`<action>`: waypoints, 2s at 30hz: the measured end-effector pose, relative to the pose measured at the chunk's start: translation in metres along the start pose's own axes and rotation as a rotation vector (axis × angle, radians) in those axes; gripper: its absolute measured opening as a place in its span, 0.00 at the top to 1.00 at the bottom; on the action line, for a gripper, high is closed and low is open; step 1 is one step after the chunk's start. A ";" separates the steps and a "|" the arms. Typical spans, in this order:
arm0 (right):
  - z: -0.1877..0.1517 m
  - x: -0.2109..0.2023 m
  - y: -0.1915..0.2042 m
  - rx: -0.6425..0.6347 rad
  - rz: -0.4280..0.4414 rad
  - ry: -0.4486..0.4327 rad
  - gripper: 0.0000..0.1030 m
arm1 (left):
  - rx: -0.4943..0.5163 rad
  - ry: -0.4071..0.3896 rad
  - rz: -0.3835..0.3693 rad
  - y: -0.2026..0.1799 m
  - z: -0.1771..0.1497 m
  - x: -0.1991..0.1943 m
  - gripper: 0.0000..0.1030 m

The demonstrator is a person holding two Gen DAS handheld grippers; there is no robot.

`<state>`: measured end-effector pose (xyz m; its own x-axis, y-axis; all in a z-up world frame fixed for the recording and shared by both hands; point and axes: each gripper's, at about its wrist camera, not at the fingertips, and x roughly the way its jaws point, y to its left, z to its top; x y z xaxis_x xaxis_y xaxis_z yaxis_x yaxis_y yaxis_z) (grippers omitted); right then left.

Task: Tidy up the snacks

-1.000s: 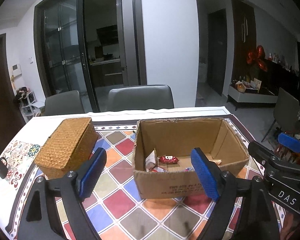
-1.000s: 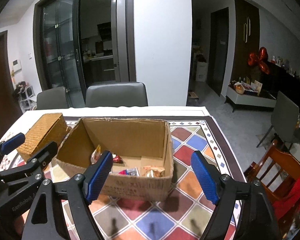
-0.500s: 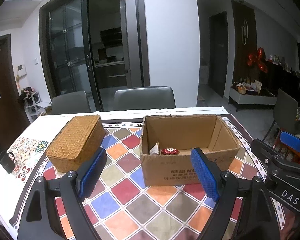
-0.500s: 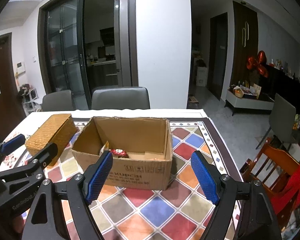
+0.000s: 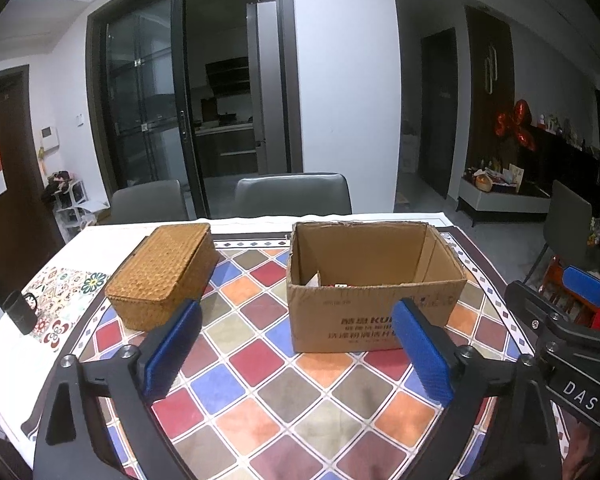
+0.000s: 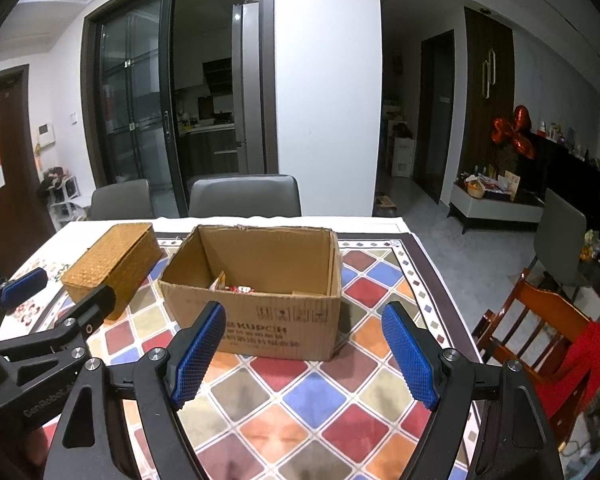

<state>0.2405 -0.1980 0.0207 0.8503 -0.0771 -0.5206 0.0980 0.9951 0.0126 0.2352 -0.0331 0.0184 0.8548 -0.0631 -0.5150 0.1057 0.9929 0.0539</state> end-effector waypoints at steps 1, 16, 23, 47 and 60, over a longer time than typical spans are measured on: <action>-0.002 -0.002 0.000 0.000 -0.003 -0.001 0.20 | -0.001 0.001 0.001 0.001 -0.002 -0.002 0.04; -0.029 -0.038 0.006 -0.001 -0.005 -0.008 0.16 | -0.012 -0.013 0.018 0.008 -0.025 -0.038 0.02; -0.038 -0.055 0.006 -0.002 -0.005 -0.018 0.16 | -0.013 -0.026 0.015 0.009 -0.036 -0.057 0.02; -0.087 -0.125 -0.009 0.009 -0.046 -0.050 0.16 | -0.020 -0.072 0.005 0.009 -0.082 -0.131 0.01; -0.106 -0.137 -0.012 0.021 -0.046 -0.039 0.16 | -0.015 -0.058 0.001 0.011 -0.100 -0.149 0.01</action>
<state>0.0675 -0.1924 0.0011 0.8639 -0.1259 -0.4877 0.1485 0.9889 0.0077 0.0578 -0.0028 0.0103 0.8828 -0.0672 -0.4649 0.0975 0.9944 0.0414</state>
